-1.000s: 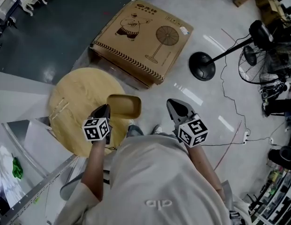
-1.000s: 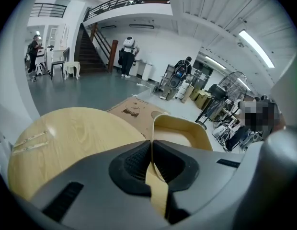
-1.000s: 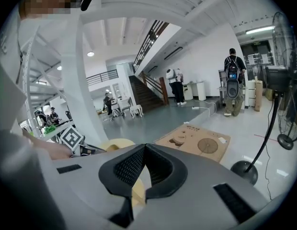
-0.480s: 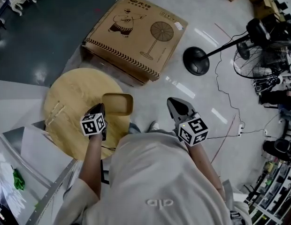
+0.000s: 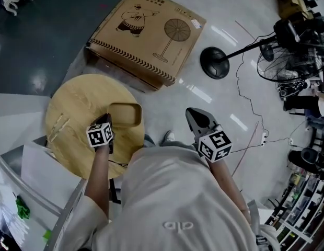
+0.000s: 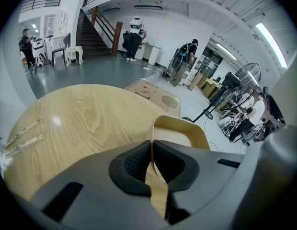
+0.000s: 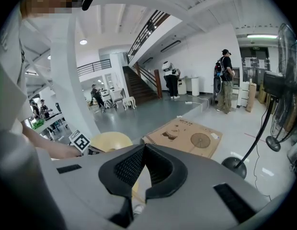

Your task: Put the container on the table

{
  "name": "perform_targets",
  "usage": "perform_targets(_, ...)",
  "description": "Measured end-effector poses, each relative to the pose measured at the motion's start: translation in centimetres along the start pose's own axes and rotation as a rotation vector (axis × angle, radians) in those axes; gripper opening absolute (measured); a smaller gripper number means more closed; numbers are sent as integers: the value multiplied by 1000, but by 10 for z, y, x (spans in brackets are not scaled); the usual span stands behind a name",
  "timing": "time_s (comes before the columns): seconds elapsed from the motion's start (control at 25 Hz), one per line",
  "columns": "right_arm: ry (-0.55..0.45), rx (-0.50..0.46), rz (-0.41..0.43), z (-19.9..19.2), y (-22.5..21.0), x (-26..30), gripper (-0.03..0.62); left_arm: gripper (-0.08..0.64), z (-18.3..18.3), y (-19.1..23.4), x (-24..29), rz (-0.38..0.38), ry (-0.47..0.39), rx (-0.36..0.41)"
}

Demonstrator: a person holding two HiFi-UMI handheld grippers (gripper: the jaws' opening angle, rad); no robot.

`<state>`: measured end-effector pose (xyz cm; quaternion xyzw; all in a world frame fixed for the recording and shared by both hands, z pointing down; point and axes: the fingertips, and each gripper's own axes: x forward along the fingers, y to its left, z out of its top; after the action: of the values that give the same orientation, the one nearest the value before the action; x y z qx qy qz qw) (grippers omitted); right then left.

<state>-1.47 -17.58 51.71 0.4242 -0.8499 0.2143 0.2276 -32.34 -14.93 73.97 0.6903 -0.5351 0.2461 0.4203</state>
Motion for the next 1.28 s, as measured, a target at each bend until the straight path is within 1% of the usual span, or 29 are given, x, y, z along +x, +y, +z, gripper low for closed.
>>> perform_targets(0.2, 19, -6, -9, -2, 4, 4, 26, 29, -5, 10, 7, -3, 8, 2)
perform_targets(0.52, 29, -19, -31, -6, 7, 2, 26, 32, -10, 23, 14, 29, 29, 26)
perform_targets(0.56, 29, -18, -34, -6, 7, 1, 26, 51, -11, 24, 14, 32, 33, 29)
perform_targets(0.64, 27, -16, -36, -7, 8, 0, 26, 115, -13, 25, 15, 35, 44, 29)
perform_targets(0.76, 23, -13, -34, -10, 7, -2, 26, 135, -15, 25, 15, 41, 56, 26)
perform_targets(0.92, 14, -6, -26, -13, 7, -6, 26, 163, -15, 25, 8, 68, 63, 33)
perform_targets(1.12, -6, -17, -9, -13, 6, -11, 26, 163, -6, 20, -7, 104, 40, 39)
perform_targets(1.24, -30, -18, 6, -12, 2, -14, 26, 124, 3, 15, -19, 133, 4, 39)
perform_targets(1.28, -41, -16, 12, -10, 0, -16, 26, 100, 7, 11, -25, 146, -10, 43)
